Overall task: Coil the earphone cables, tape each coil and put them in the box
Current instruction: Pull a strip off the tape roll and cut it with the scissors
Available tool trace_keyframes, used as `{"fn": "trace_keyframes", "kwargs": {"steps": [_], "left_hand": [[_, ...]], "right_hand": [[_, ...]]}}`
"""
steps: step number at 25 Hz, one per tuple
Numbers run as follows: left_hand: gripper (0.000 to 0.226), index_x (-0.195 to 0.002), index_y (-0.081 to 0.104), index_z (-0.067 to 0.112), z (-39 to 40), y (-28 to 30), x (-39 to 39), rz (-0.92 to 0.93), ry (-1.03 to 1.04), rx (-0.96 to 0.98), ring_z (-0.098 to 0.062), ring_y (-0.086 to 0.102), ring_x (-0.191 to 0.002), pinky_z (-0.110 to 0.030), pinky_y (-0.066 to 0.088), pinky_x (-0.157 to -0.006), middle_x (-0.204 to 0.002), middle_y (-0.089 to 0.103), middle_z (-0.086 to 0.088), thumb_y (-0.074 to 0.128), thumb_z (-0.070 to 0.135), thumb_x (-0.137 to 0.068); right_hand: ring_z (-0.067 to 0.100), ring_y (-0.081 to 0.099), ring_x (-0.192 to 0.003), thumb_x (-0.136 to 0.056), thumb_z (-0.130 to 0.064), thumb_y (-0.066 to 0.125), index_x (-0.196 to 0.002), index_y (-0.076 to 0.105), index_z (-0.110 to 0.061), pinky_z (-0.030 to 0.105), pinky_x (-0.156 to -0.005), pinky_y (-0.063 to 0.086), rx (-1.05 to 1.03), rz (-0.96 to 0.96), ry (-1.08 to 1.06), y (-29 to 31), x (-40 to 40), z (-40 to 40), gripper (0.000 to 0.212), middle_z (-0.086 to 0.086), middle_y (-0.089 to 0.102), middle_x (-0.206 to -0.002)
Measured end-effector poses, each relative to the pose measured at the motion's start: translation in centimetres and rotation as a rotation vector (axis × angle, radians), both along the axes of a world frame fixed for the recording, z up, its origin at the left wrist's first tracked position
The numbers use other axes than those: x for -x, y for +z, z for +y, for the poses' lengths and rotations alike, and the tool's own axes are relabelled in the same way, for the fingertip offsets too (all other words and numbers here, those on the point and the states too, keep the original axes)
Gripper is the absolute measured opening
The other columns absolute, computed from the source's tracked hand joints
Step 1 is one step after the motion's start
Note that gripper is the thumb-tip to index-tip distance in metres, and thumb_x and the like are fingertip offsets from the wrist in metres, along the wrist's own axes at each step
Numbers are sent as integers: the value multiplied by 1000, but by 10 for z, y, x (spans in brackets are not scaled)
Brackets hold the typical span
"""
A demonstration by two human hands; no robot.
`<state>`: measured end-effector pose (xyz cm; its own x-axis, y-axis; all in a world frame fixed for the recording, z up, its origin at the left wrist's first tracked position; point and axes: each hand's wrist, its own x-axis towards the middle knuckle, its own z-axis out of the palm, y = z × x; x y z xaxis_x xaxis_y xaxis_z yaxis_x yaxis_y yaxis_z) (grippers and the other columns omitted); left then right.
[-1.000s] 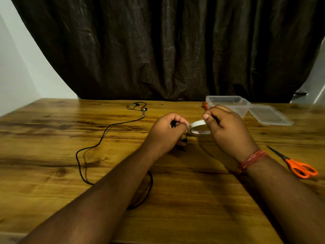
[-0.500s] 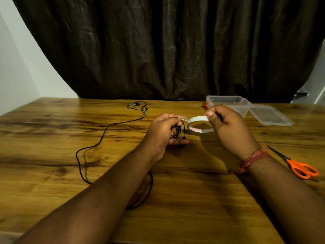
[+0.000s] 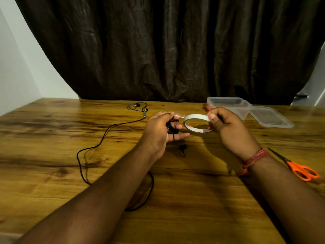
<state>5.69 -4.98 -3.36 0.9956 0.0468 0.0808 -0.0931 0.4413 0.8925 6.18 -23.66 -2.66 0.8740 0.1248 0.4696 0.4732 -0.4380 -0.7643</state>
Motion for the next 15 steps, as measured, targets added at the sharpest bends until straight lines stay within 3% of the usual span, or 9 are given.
{"fn": "trace_keyframes", "kwargs": {"steps": [3,7,12,15], "left_hand": [[19,-87,61,6,5,2,1,-4,-12,-19,-9,54,-54,-51,59,-64,-84,60,-9,49,14,-100],[15,-94,59,4,7,4,2,-9,-20,-36,-8,54,-53,-51,60,-62,-88,60,-9,49,12,-100],[14,-100,54,5,8,6,2,-19,-6,-1,-21,71,-81,-51,61,-65,-95,61,-12,43,13,-103],[15,-96,56,6,9,6,-1,-21,46,-15,-20,70,-84,-52,60,-67,-93,62,-11,44,12,-102]], "right_hand": [[9,60,-104,-101,-19,47,-89,61,-15,32,-90,44,-46,67,29,1,0,-2,19,10,67,-97],[16,58,-87,-101,-17,46,-92,61,-9,43,-92,47,-104,97,89,0,2,0,19,4,61,-82],[10,52,-75,-101,-14,46,-87,59,-14,30,-77,41,-159,114,144,0,3,2,19,2,58,-76],[11,50,-74,-101,-13,45,-86,58,-13,30,-76,39,-160,122,173,-1,2,1,19,1,57,-74]]}}
